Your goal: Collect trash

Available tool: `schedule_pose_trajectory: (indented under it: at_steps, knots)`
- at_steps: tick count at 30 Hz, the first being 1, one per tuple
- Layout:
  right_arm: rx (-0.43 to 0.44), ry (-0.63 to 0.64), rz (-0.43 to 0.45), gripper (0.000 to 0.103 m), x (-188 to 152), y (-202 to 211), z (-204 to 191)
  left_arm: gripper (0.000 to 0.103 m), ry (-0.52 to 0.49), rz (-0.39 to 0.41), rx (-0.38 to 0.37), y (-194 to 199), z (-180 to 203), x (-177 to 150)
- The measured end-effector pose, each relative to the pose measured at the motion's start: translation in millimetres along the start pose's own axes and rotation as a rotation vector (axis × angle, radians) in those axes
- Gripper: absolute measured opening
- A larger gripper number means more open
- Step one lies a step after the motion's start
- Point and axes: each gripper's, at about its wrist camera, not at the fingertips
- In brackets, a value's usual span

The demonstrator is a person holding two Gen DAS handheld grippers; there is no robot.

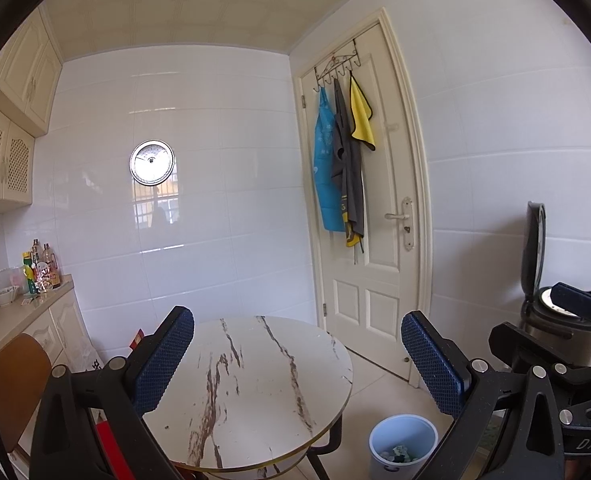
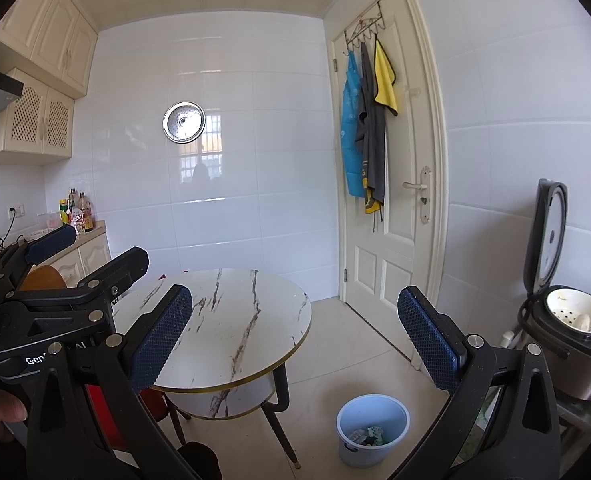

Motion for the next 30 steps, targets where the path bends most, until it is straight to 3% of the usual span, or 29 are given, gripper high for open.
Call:
schedule_pose_trajectory:
  at_steps: [30]
  knots:
    - [-0.001,0.000,0.000,0.103,0.0,-1.4,0.1,0.102,-0.001,-0.001,0.008,2.1,-1.8,1.5]
Point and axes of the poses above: each gripper's, at about its wrist camera, not at the fingertips, and y roughly against the way its jaws point, z to its right, x to its top, and after that the axes turned 4 degrees about z, right-handed
